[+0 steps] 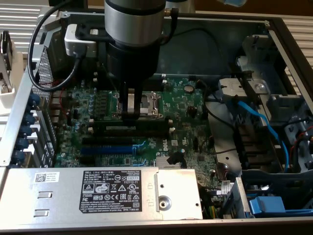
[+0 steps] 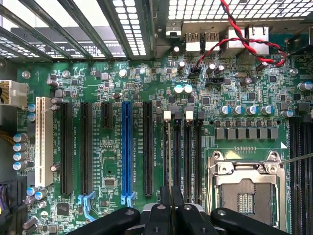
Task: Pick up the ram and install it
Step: 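Insert the ram into the slot, then press down the ram until it locks into place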
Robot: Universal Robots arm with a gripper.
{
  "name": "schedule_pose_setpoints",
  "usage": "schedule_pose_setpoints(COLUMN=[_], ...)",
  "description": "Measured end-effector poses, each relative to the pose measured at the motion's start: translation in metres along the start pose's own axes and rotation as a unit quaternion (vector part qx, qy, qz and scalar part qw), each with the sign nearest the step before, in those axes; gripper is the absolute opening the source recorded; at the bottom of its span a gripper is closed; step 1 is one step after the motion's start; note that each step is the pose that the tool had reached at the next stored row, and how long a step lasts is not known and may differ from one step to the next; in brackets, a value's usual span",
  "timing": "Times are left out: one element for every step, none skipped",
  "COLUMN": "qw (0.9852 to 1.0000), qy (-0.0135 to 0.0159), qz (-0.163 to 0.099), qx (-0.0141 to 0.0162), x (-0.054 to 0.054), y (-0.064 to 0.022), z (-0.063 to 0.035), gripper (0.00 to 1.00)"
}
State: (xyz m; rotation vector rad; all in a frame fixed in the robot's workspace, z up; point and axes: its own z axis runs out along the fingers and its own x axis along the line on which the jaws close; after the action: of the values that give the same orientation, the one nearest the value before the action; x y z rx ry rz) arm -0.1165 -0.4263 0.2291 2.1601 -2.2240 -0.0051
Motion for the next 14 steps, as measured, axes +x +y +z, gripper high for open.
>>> schedule_pose_setpoints(qw=[1.0,1.0,1.0,1.0,1.0,1.0,1.0,1.0,1.0,1.0,1.0,1.0,1.0,1.0], qy=[-0.0001,-0.0001,0.0,0.0,0.0,0.0,0.0001,0.0,0.0001,0.0,0.0,-0.0001,0.0,0.0], qz=[0.0,0.0,0.0,0.0,0.0,0.0,0.0,0.0,0.0,0.0,0.0,0.0,0.0,0.0], qx=[0.0,0.0,0.0,0.0,0.0,0.0,0.0,0.0,0.0,0.0,0.0,0.0001,0.0,0.0], x=[0.0,0.0,0.0,0.0,0.0,0.0,0.0001,0.0001,0.0002,0.0002,0.0002,0.0002,0.0003,0.0003], y=[0.0,0.0,0.0,0.0,0.0,0.0,0.0,0.0001,0.0002,0.0002,0.0003,0.0003,0.0003,0.0003], z=[0.0,0.0,0.0,0.0,0.0,0.0,-0.0011,-0.003,-0.0053,-0.0076,-0.0091,-0.0091,-0.0092,-0.0092], gripper=[0.12,0.13,0.2,0.27,0.27,0.27,0.27,0.27,0.27,0.27,0.27,0.27,0.27,0.27])
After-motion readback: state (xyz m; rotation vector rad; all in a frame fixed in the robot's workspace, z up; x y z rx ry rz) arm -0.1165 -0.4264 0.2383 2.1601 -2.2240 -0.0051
